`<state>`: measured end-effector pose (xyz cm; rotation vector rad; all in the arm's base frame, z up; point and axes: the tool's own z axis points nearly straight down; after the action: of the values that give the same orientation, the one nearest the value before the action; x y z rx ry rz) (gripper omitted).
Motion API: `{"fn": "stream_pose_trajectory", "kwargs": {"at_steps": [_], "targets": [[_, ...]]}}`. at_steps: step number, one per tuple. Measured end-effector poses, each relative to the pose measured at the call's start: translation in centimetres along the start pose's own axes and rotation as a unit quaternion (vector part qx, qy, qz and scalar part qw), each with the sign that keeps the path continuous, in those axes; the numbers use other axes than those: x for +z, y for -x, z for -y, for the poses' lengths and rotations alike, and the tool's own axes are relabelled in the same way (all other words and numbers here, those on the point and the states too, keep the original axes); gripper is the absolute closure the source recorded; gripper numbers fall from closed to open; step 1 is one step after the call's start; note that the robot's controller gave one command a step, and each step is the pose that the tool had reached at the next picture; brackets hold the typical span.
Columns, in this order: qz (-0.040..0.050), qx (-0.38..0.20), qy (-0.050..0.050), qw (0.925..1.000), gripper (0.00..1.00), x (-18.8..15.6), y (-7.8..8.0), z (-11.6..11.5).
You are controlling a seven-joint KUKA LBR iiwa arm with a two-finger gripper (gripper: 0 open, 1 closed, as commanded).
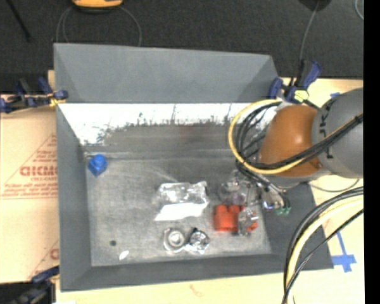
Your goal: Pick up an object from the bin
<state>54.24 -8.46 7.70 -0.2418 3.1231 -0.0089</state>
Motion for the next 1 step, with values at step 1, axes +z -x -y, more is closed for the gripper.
{"fn": "stream_pose_trajectory", "kwargs": {"at_steps": [1], "targets": [[0.0067,-0.002,-0.001,1.0,1.0,-0.27,0.29,-0.03]]}}
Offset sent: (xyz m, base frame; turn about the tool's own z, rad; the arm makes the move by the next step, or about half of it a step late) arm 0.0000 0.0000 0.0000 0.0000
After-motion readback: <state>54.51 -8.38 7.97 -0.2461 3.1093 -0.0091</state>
